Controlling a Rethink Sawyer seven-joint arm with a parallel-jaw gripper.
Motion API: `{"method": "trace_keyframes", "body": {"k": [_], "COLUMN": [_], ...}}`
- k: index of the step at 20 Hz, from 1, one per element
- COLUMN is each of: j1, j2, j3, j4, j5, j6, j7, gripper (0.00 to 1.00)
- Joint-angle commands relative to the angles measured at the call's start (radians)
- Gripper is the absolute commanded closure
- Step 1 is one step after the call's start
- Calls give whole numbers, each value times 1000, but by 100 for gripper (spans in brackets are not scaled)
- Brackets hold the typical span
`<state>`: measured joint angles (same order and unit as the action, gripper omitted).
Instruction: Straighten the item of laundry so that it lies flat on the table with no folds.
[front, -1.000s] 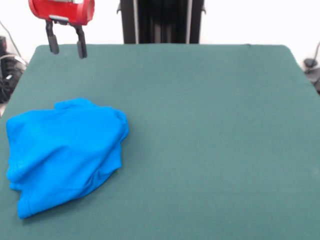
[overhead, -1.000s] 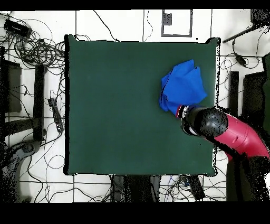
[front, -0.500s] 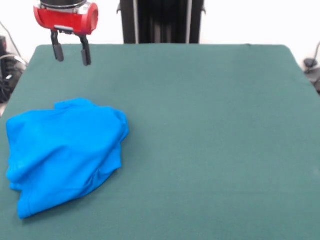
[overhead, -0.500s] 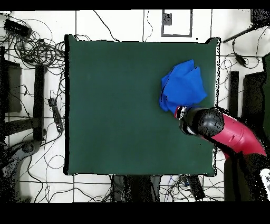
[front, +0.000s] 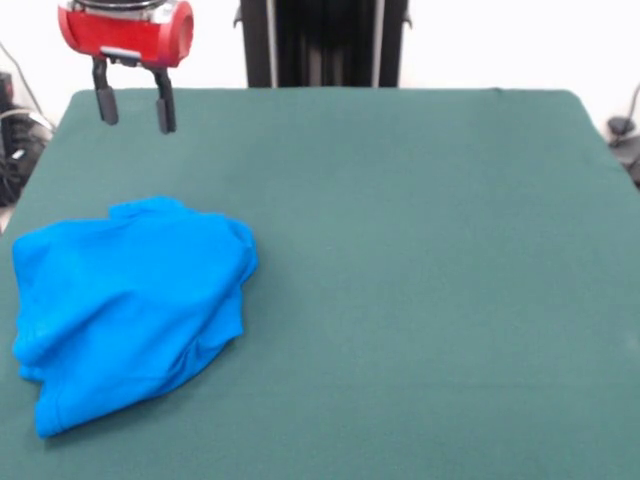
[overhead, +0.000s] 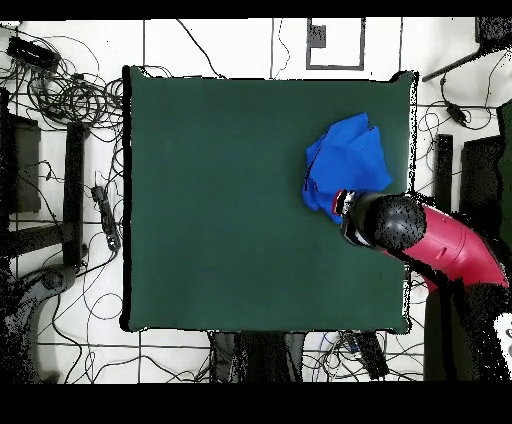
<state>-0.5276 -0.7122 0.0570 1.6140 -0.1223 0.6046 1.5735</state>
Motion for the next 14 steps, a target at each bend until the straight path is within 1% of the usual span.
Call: {"method": "trace_keyframes", "body": {"k": [1,5,8,14], "j1": [64,78,91,109], "j2": [-14,11,64,105], "j3": [98,98,121,117], "j4": [-91,-155,-200,-234], "j5": [19,12,19,9], "j6": [174,208,221,222], "j7": [34,30,28,25], "gripper": [0,0,0,0]}}
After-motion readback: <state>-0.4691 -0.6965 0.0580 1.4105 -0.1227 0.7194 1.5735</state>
